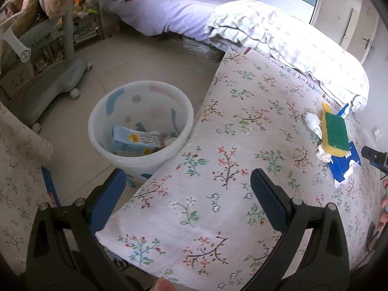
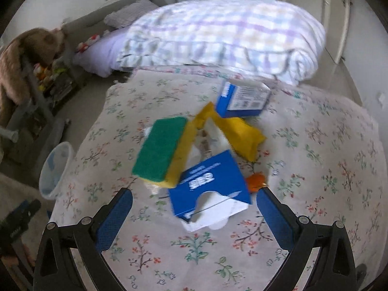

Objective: Collect trash
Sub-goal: 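Grasp the blue tissue box with the right gripper, then grasp the green-yellow sponge with the left gripper while the right gripper holds the tissue box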

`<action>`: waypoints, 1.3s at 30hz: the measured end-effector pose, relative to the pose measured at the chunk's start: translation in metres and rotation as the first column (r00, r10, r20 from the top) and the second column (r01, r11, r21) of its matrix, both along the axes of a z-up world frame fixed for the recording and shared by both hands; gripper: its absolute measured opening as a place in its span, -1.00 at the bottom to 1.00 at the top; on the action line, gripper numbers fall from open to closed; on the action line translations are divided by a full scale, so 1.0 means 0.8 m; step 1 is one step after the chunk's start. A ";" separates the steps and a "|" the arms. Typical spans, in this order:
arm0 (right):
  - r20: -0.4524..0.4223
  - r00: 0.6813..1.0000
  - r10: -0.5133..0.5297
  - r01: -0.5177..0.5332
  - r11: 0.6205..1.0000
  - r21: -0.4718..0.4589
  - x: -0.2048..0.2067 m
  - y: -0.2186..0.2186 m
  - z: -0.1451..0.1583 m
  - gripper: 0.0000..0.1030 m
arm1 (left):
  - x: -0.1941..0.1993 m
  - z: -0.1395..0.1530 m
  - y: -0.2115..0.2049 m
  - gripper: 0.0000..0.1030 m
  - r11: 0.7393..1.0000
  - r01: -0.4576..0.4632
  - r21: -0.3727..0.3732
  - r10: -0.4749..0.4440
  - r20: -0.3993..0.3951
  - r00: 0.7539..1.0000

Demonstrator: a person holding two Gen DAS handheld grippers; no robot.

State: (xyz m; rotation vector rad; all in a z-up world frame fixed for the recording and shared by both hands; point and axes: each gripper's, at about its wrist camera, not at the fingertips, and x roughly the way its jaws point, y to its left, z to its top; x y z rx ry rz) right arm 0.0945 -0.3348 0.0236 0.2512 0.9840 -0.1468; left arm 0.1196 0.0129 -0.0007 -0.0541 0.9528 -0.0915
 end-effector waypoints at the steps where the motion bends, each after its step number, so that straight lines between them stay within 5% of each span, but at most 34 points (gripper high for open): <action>1: -0.013 1.000 -0.020 0.020 1.000 0.005 0.001 -0.005 -0.001 1.00 | 0.000 -0.001 0.000 0.98 1.000 -0.001 -0.001 0.001 -0.001 1.000; 9: -0.070 0.986 -0.152 0.160 0.979 0.130 0.007 -0.056 -0.016 0.98 | 0.001 -0.009 -0.004 0.98 1.000 -0.006 -0.003 0.006 -0.021 1.000; 18: -0.123 0.982 -0.146 0.174 0.949 0.262 0.023 -0.059 -0.048 0.89 | -0.006 -0.012 -0.011 0.98 1.000 0.014 0.009 -0.013 -0.035 0.999; 26: -0.153 0.973 -0.171 0.208 0.940 0.270 0.036 -0.054 -0.072 0.17 | -0.011 -0.008 -0.029 0.98 0.998 0.050 0.024 -0.049 -0.038 0.998; 28: -0.132 0.976 -0.172 0.203 0.938 0.281 0.030 -0.055 -0.066 -0.26 | -0.009 -0.007 -0.038 0.98 0.997 0.067 0.030 -0.066 -0.038 0.997; 30: -0.105 0.983 -0.149 0.174 0.942 0.289 0.023 -0.055 -0.056 -0.46 | -0.006 -0.005 -0.050 0.98 0.995 0.089 0.035 -0.087 -0.046 0.995; 39: -0.022 0.990 -0.136 0.135 0.931 0.339 -0.023 -0.076 -0.023 -0.57 | 0.004 0.007 -0.139 0.98 0.971 0.238 0.010 -0.236 -0.079 0.968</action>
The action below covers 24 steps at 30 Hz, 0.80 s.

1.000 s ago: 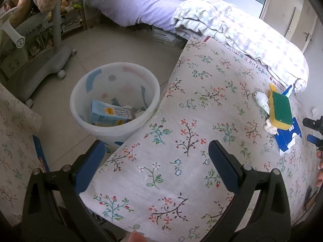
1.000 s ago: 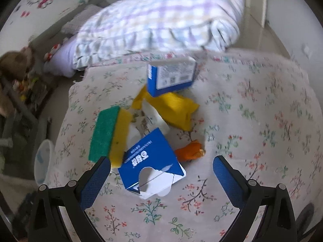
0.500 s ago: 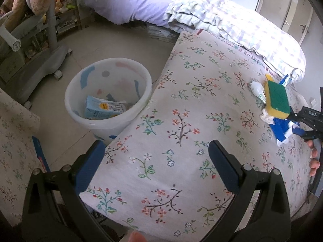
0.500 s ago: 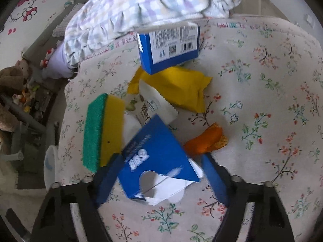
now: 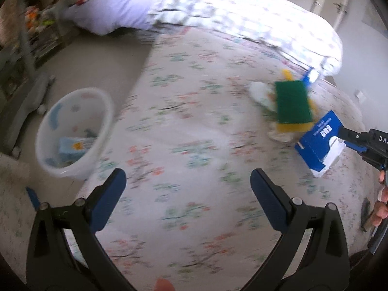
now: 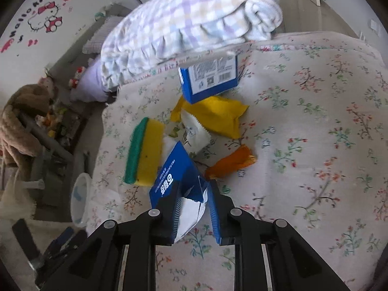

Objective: Collect trash
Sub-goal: 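Grasp the green-yellow sponge with the left gripper while the right gripper holds the tissue box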

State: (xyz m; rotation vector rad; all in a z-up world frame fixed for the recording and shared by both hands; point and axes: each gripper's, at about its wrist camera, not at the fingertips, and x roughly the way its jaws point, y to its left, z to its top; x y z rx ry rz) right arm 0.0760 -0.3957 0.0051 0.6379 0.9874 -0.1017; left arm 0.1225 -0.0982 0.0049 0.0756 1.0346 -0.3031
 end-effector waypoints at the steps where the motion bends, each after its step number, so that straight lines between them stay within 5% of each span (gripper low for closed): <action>1: 0.008 1.000 -0.006 0.006 1.000 0.010 -0.006 -0.006 0.003 -0.57 | 0.000 0.002 -0.016 0.98 1.000 0.029 -0.003 -0.029 -0.002 1.000; 16: 0.027 0.992 -0.123 0.125 0.991 -0.056 -0.066 -0.083 0.019 -0.57 | 0.021 -0.019 -0.148 0.83 0.983 0.144 -0.111 -0.141 0.038 0.989; 24: 0.003 0.990 -0.143 0.143 0.987 -0.067 -0.072 -0.108 0.006 -0.57 | 0.033 -0.028 -0.164 0.44 0.976 0.131 -0.174 -0.120 0.073 0.990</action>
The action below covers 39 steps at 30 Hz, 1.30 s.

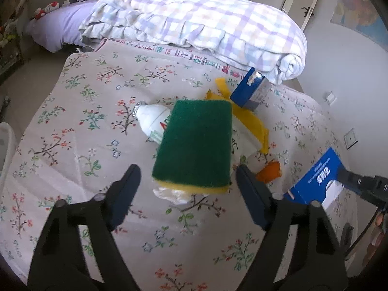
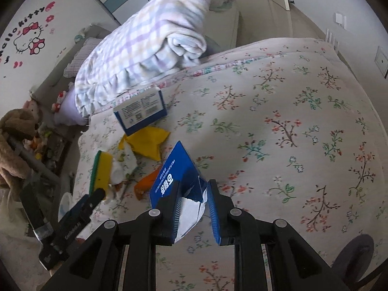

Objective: Collect trash
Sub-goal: 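Grasp the green-yellow sponge with the left gripper while the right gripper holds the tissue box, then carry sponge and tissue box over the white bin and open both grippers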

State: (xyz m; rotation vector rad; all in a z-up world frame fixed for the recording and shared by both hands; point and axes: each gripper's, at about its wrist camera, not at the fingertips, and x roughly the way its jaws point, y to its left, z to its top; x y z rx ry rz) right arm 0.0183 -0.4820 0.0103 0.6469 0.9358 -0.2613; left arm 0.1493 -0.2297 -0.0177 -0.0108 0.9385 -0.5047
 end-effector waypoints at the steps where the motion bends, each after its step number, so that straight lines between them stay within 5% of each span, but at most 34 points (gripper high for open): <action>1: -0.003 1.000 0.000 0.000 1.000 -0.002 -0.001 -0.001 -0.001 -0.57 | 0.001 -0.001 -0.001 0.39 1.000 -0.001 -0.005 0.001 0.000 1.000; 3: -0.009 1.000 -0.002 0.002 1.000 -0.004 -0.002 -0.004 -0.003 -0.57 | 0.002 -0.003 -0.002 0.18 1.000 0.000 -0.008 -0.001 -0.006 1.000; 8: -0.009 1.000 -0.001 0.001 1.000 -0.004 -0.001 -0.003 -0.004 -0.57 | -0.003 0.000 0.001 0.11 1.000 0.009 -0.013 -0.009 0.007 1.000; 39: 0.063 0.988 0.142 -0.143 0.990 0.011 0.035 0.106 0.033 -0.57 | -0.012 0.032 0.137 0.08 0.994 -0.105 -0.039 0.107 0.037 0.994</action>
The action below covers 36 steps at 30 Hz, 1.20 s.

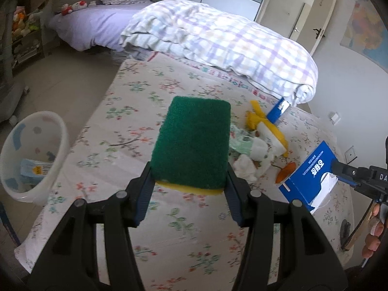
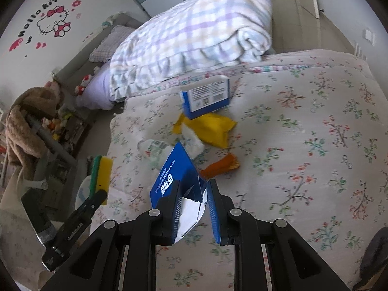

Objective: Collect trash
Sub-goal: 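Carry sponge and tissue box over the white bin and open both grippers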

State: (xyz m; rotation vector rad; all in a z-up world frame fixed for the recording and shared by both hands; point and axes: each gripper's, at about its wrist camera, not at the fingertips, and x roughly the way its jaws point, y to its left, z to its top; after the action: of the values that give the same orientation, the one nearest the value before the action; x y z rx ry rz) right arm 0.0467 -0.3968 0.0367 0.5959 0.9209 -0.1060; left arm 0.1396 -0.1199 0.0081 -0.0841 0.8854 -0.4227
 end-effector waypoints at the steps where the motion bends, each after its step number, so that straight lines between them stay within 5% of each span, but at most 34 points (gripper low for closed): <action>1: 0.001 1.000 0.005 -0.005 1.000 0.001 0.001 0.004 0.000 -0.57 | 0.000 0.000 0.006 0.08 1.000 -0.003 0.002 0.003 0.000 1.000; 17: -0.012 0.994 0.107 -0.107 0.994 -0.003 0.043 0.084 -0.007 -0.57 | 0.008 -0.008 0.121 0.08 0.988 -0.152 0.016 0.152 -0.012 0.988; 32: -0.008 0.978 0.207 -0.206 0.978 0.020 0.088 0.168 -0.011 -0.57 | 0.028 -0.033 0.244 0.10 0.932 -0.362 0.019 0.362 -0.042 0.931; 34: -0.003 0.975 0.220 -0.220 0.975 0.045 0.093 0.181 -0.014 -0.57 | 0.036 -0.040 0.253 0.25 0.925 -0.379 0.017 0.380 -0.055 0.923; 36: 0.005 0.973 0.233 -0.233 0.970 0.074 0.097 0.193 -0.018 -0.57 | 0.041 -0.049 0.265 0.68 0.912 -0.410 0.003 0.408 -0.102 0.907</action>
State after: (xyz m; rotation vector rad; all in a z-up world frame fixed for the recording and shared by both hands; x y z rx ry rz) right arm 0.1242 -0.2421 0.0226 0.5519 0.9949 0.1386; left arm 0.1720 0.0917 -0.0308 -0.3057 0.9353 -0.0325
